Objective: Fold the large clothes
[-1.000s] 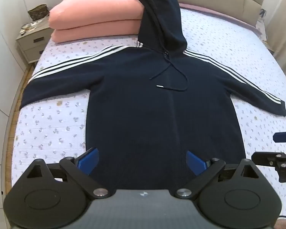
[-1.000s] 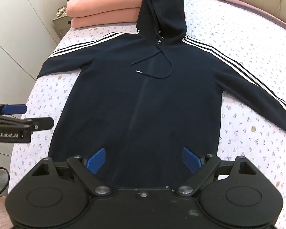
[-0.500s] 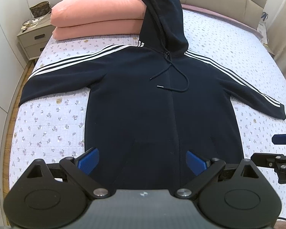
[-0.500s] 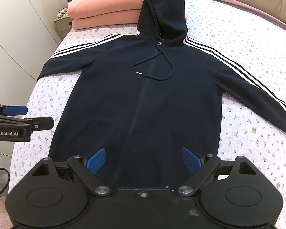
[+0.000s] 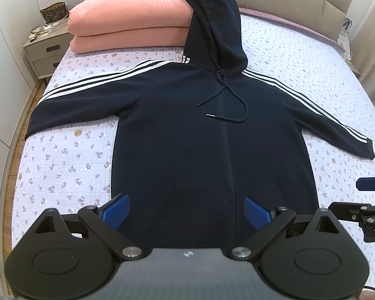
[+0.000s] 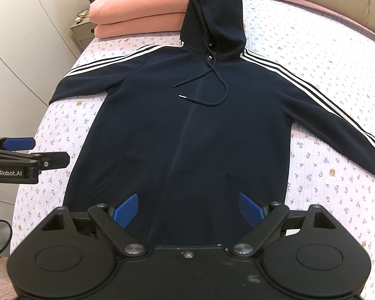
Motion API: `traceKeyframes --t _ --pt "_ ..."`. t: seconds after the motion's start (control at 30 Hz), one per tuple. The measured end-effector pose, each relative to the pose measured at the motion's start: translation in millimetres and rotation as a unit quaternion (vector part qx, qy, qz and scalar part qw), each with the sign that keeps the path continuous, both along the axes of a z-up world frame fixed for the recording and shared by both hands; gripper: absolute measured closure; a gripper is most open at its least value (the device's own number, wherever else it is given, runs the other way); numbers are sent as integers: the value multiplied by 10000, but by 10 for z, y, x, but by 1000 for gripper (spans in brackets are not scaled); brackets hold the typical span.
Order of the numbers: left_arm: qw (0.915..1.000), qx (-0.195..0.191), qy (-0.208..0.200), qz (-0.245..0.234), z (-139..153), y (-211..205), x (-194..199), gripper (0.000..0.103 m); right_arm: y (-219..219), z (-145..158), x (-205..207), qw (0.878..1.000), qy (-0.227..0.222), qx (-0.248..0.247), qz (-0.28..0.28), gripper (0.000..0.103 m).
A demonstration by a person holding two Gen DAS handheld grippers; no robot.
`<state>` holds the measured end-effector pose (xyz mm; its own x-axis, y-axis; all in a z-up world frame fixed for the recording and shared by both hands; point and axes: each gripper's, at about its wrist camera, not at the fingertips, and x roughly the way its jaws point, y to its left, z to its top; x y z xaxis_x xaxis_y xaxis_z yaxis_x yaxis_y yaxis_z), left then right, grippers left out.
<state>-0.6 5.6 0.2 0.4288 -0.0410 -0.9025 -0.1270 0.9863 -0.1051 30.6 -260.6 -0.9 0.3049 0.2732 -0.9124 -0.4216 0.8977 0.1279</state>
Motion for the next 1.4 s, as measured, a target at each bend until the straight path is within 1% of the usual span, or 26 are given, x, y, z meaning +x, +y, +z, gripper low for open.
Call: traceKeyframes --t 1.23,1.33,1.4 --pt "10000 -60 4 -5 1 10 -2 4 8 4 7 9999 48 87 139 0" --pt "9999 -150 44 -24 -28 20 15 4 21 -9 10 9997 101 122 171 0" --pt "9996 -281 86 -47 -70 41 38 4 79 -33 5 9993 138 151 298 0"
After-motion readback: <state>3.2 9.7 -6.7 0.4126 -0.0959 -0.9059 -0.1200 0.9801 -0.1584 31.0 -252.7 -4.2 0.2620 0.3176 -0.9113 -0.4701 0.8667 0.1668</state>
